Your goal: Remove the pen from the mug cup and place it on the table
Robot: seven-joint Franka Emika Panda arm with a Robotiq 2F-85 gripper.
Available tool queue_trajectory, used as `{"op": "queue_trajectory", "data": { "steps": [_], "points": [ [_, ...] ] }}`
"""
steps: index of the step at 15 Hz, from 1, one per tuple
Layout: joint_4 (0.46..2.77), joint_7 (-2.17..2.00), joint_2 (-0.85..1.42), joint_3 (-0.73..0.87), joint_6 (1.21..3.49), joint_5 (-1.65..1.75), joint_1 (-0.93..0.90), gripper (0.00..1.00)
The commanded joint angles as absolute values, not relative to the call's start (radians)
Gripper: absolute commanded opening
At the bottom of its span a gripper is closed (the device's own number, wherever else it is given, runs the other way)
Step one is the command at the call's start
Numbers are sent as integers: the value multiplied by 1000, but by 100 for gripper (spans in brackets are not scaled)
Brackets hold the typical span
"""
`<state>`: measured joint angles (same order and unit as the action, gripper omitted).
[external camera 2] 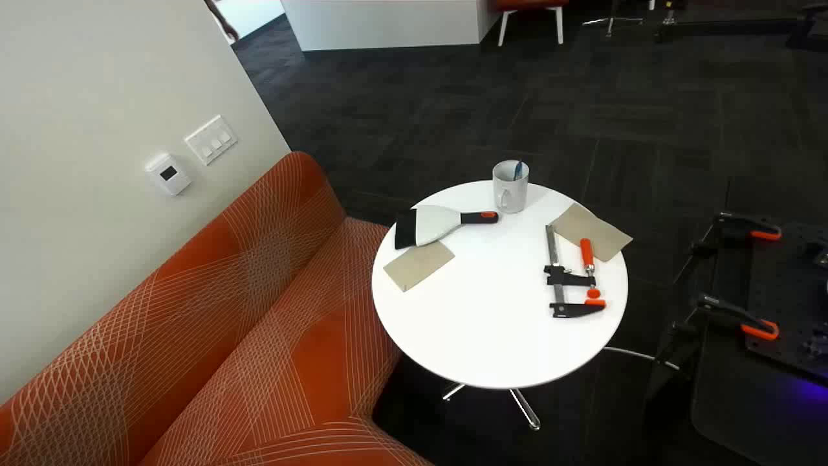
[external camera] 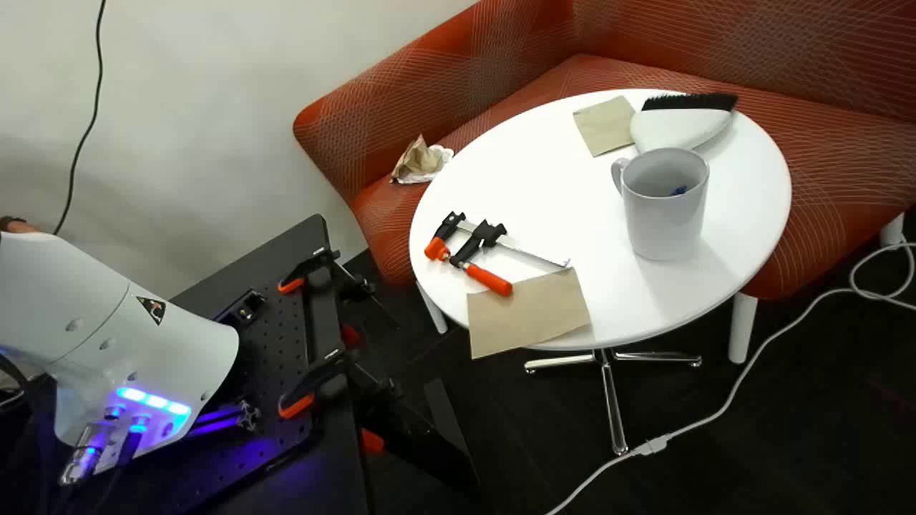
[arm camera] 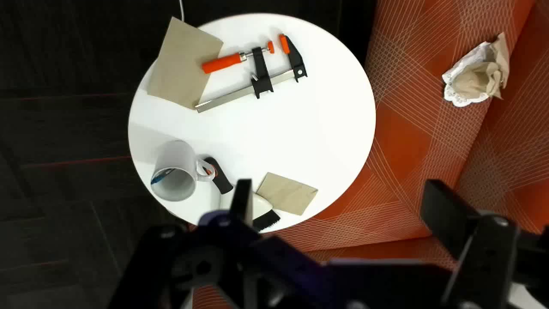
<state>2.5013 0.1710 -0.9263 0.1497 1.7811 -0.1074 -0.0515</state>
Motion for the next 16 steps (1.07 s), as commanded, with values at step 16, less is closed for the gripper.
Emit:
{"op": "queue_trajectory", "data": {
  "steps": [16],
  "points": [
    [2389,238,-745,145,1822,-38,-43,100]
  ]
}}
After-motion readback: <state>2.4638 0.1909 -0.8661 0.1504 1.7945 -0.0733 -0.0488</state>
